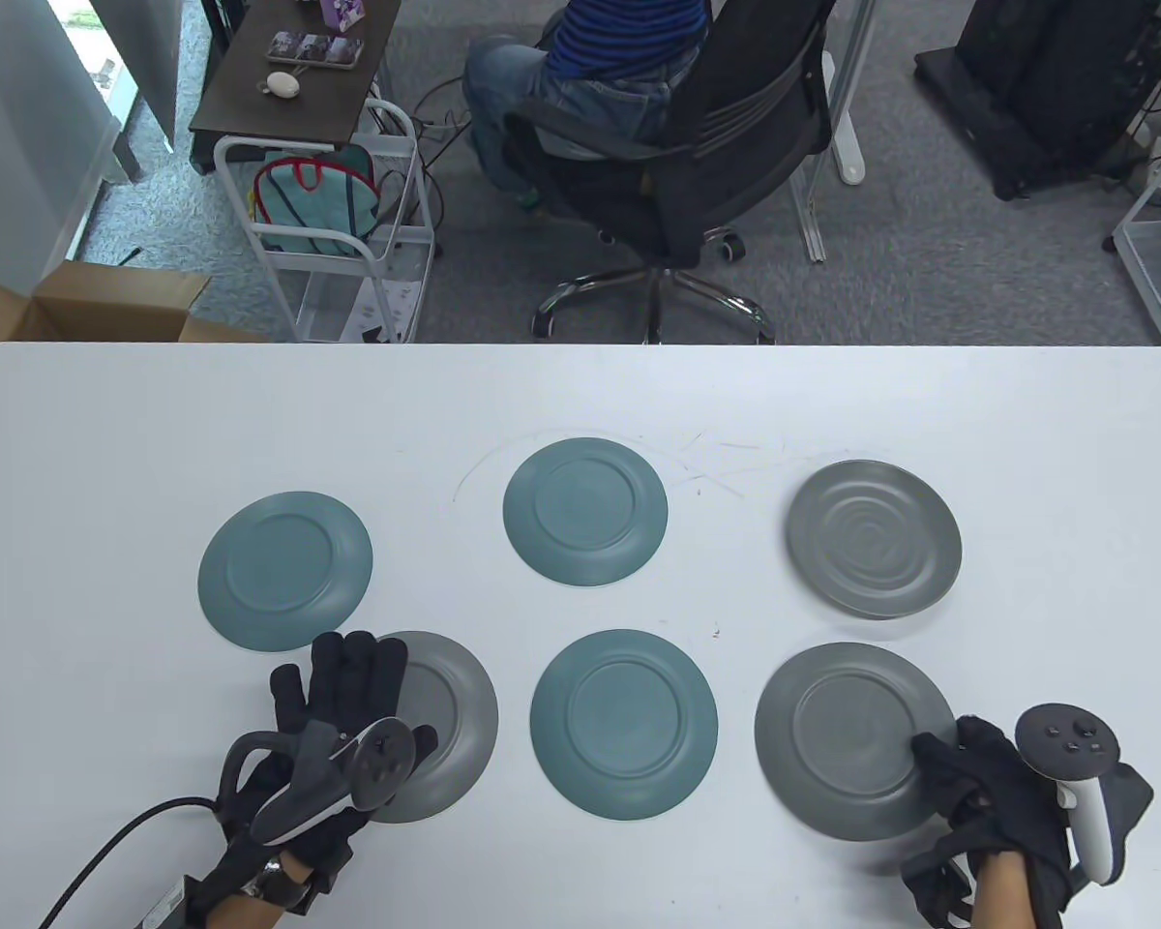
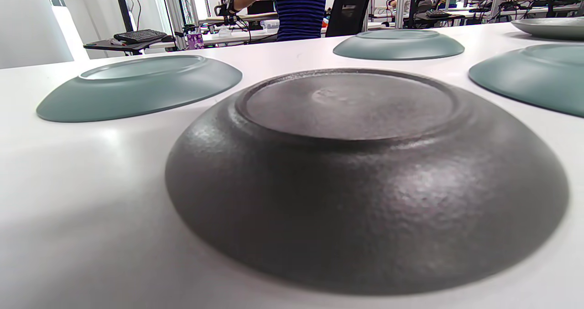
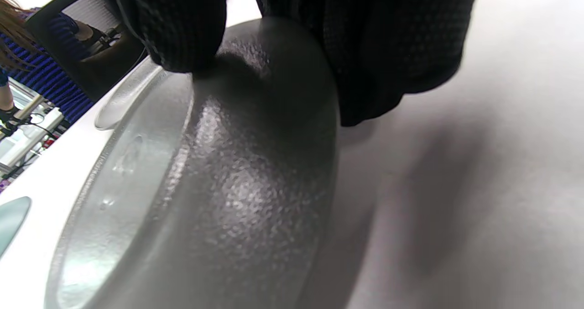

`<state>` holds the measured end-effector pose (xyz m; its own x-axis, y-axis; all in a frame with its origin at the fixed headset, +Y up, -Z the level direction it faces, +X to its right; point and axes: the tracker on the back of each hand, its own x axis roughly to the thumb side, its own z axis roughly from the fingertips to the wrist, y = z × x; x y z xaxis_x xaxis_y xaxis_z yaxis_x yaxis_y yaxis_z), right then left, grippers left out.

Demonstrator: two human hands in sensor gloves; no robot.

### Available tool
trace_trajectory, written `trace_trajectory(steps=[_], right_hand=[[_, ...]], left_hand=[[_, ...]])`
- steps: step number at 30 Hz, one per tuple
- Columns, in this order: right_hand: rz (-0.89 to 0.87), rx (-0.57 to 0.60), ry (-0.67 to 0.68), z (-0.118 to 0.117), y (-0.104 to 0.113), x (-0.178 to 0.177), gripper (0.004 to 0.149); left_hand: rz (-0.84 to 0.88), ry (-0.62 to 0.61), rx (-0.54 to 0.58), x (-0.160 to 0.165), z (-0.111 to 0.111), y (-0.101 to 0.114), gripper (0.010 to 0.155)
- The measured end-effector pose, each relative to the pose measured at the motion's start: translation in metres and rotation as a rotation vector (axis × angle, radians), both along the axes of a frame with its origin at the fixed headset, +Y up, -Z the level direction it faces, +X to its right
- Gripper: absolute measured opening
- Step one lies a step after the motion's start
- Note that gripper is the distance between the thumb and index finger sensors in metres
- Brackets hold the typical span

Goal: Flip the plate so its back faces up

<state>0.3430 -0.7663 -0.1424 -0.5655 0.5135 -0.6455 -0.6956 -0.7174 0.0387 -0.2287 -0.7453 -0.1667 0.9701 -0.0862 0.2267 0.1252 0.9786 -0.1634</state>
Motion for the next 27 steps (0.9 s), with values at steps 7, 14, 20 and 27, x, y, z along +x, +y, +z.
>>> trace_trajectory(steps=[7, 14, 20, 27], right_hand=[[0.029, -0.024, 0.004, -0.0023, -0.0060, 0.0007, 0.071], [0.112, -0.032, 0.022, -0.0059, -0.0027, -0.0036, 0.070], [0.142, -0.042, 0.018, -0.0075, -0.0013, -0.0049, 0.069], [0.176, -0.044, 0.020, -0.0088, 0.0003, -0.0058, 0.068]], left_hand=[[-0.011, 0.001, -0.003, 0.0010, 0.0003, -0.0010, 0.087], [-0.011, -0.001, -0.003, 0.0014, 0.0004, -0.0012, 0.087], [-0.011, -0.001, -0.009, 0.0016, 0.0005, -0.0012, 0.087], [-0.010, -0.003, -0.013, 0.0023, 0.0008, -0.0015, 0.087]])
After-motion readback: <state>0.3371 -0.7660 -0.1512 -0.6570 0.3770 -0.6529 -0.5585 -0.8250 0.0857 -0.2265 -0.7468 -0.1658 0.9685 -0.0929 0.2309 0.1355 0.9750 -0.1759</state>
